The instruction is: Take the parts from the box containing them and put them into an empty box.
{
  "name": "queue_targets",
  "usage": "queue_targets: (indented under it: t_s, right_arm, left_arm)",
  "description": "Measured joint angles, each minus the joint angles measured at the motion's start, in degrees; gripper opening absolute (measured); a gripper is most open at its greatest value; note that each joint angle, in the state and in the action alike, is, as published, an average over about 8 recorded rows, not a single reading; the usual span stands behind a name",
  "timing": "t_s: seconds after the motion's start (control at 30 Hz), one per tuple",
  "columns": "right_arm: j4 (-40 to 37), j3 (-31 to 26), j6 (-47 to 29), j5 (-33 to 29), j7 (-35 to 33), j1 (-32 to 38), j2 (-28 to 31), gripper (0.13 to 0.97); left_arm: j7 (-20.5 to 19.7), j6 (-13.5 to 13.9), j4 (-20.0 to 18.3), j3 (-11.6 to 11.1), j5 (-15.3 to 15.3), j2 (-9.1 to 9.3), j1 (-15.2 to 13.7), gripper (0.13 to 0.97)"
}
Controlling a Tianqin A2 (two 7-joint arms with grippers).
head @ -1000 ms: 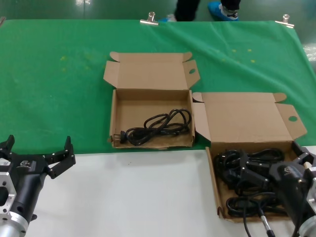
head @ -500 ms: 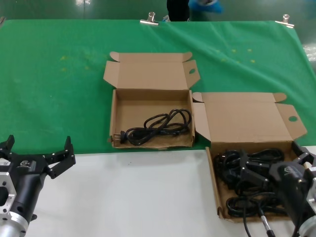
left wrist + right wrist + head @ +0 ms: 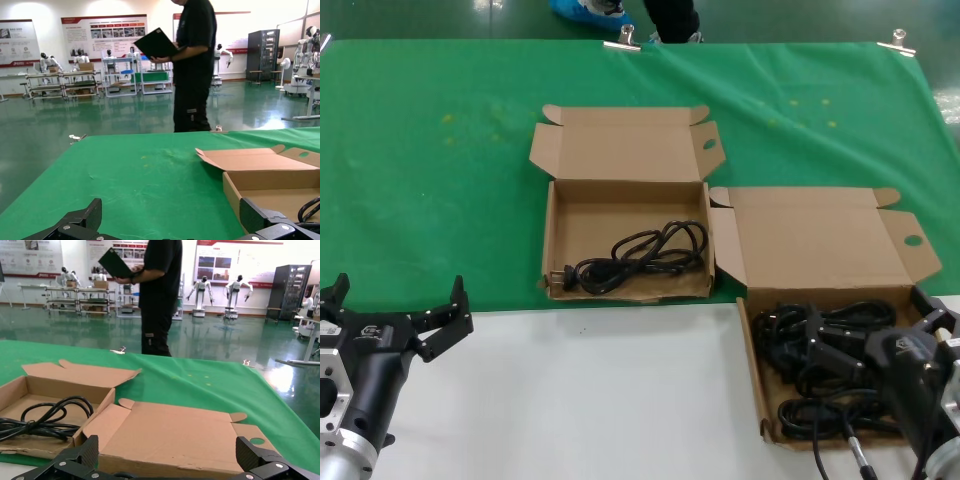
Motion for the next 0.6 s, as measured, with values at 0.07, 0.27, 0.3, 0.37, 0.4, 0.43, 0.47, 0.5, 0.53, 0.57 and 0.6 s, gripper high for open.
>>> queue_targets:
  t_s: [0.07, 0.27, 0.3, 0.37, 0.4, 0.43, 0.47, 0.5, 0.53, 0.57, 0.6]
  right_arm:
    - [0.0, 0.0, 0.0, 0.0, 0.0, 0.0, 0.0, 0.966]
    - [0.0, 0.0, 0.0, 0.0, 0.0, 0.0, 0.0, 0.966]
    - [0.0, 0.0, 0.0, 0.0, 0.0, 0.0, 0.0, 0.966]
    - [0.0, 0.0, 0.0, 0.0, 0.0, 0.0, 0.0, 0.966]
    - [0.0, 0.0, 0.0, 0.0, 0.0, 0.0, 0.0, 0.966]
    - [0.0, 0.0, 0.0, 0.0, 0.0, 0.0, 0.0, 0.966]
    - [0.0, 0.0, 0.0, 0.0, 0.0, 0.0, 0.0, 0.966]
    - [0.0, 0.0, 0.0, 0.0, 0.0, 0.0, 0.0, 0.966]
    - [0.0, 0.0, 0.0, 0.0, 0.0, 0.0, 0.0, 0.966]
    - [0.0, 0.0, 0.0, 0.0, 0.0, 0.0, 0.0, 0.966]
    - [0.0, 0.0, 0.0, 0.0, 0.0, 0.0, 0.0, 0.966]
  left_arm:
    - [0.0, 0.0, 0.0, 0.0, 0.0, 0.00, 0.0, 0.966]
    - [0.0, 0.0, 0.0, 0.0, 0.0, 0.00, 0.0, 0.966]
    - [0.0, 0.0, 0.0, 0.0, 0.0, 0.00, 0.0, 0.966]
    - [0.0, 0.0, 0.0, 0.0, 0.0, 0.00, 0.0, 0.966]
    - [0.0, 0.0, 0.0, 0.0, 0.0, 0.00, 0.0, 0.966]
    - [0.0, 0.0, 0.0, 0.0, 0.0, 0.00, 0.0, 0.966]
    - [0.0, 0.0, 0.0, 0.0, 0.0, 0.00, 0.0, 0.966]
    - [0.0, 0.0, 0.0, 0.0, 0.0, 0.00, 0.0, 0.966]
    - [0.0, 0.0, 0.0, 0.0, 0.0, 0.00, 0.0, 0.966]
    - [0.0, 0.0, 0.0, 0.0, 0.0, 0.00, 0.0, 0.966]
    - [0.0, 0.0, 0.0, 0.0, 0.0, 0.00, 0.0, 0.966]
